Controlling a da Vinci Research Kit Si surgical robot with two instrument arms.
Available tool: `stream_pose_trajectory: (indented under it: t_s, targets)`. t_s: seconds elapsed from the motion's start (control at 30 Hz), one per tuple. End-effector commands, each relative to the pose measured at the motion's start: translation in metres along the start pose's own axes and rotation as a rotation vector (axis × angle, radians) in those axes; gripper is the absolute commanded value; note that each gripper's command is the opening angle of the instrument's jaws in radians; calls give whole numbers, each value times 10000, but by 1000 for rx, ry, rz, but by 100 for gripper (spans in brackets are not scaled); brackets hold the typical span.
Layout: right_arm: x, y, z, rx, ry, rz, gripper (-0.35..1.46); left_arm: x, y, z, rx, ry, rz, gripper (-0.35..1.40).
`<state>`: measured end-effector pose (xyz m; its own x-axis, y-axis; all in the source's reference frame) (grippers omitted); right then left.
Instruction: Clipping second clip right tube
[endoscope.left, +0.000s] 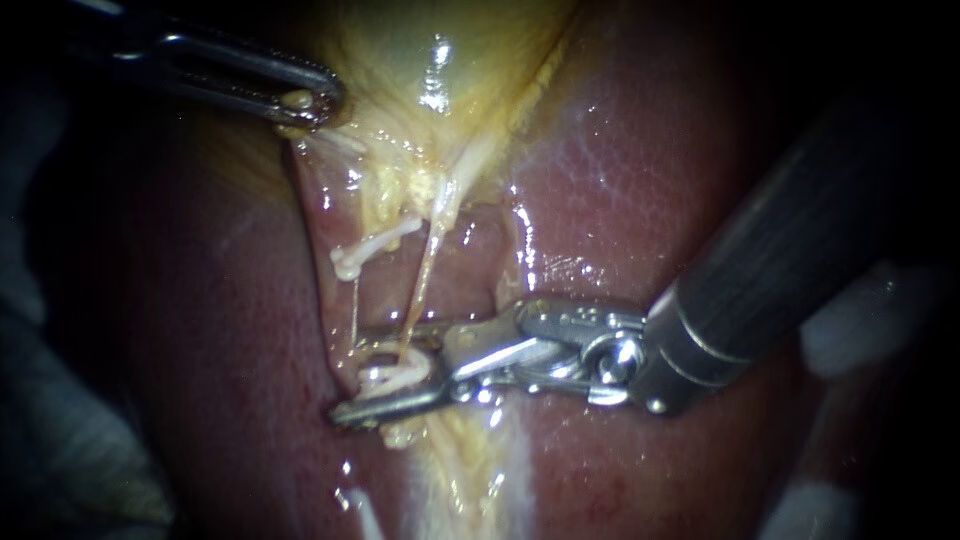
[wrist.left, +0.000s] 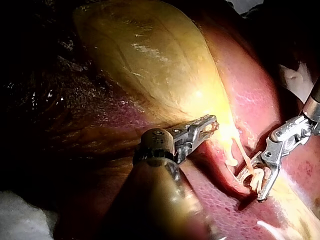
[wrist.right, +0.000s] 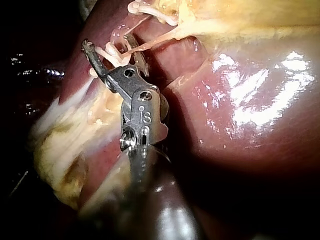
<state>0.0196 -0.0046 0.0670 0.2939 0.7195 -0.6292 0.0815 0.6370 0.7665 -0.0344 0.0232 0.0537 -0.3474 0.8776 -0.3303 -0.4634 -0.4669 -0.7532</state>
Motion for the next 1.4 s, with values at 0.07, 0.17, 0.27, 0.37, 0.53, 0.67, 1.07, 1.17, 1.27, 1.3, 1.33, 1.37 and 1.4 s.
stream_pose_trajectory:
  t_s: [0.07, 0.17, 0.27, 0.37, 0.53, 0.67, 1.07, 1.17, 1.27, 1.3, 1.33, 1.37, 1.4]
  targets:
    - [0, 0, -3, 1, 0, 0, 48, 0, 0, -1, -1, 0, 1, -35]
    - [0, 0, -11, 5, 0, 0, 48, -1, 0, -2, -1, 0, 1, -35]
    - [1, 3, -22, 9, -1, 2, 48, -1, 0, -2, -1, 0, 1, -35]
    - [3, 5, -33, 3, 3, 4, 48, -1, -1, -3, -2, -1, 1, -35]
    - [2, 8, -55, 0, 10, 6, 48, -2, -1, -4, -2, -1, 2, -35]
    - [2, 11, -70, -5, 1, 14, 47, -2, -1, -4, -2, -1, 2, -35]
    - [5, 13, -84, -9, -4, 48, 47, -3, -1, -5, -2, -1, 2, -35]
    - [5, 14, -84, -10, -4, 59, 47, -3, -1, -5, -2, -1, 2, -35]
    - [4, 14, -84, -10, -4, 65, 47, -3, -1, -5, -2, -1, 2, -35]
    - [4, 14, -84, -10, -4, 65, 47, -3, -1, -5, -2, -1, 2, -35]
    - [4, 15, -84, -10, -4, 71, 46, -3, -1, -5, -2, -1, 2, -35]
    - [4, 15, -85, -10, -4, 71, 46, -3, -1, -5, -2, -1, 2, -35]
    - [4, 16, -85, -10, -3, 77, 46, -3, -1, -5, -2, -1, 2, -35]
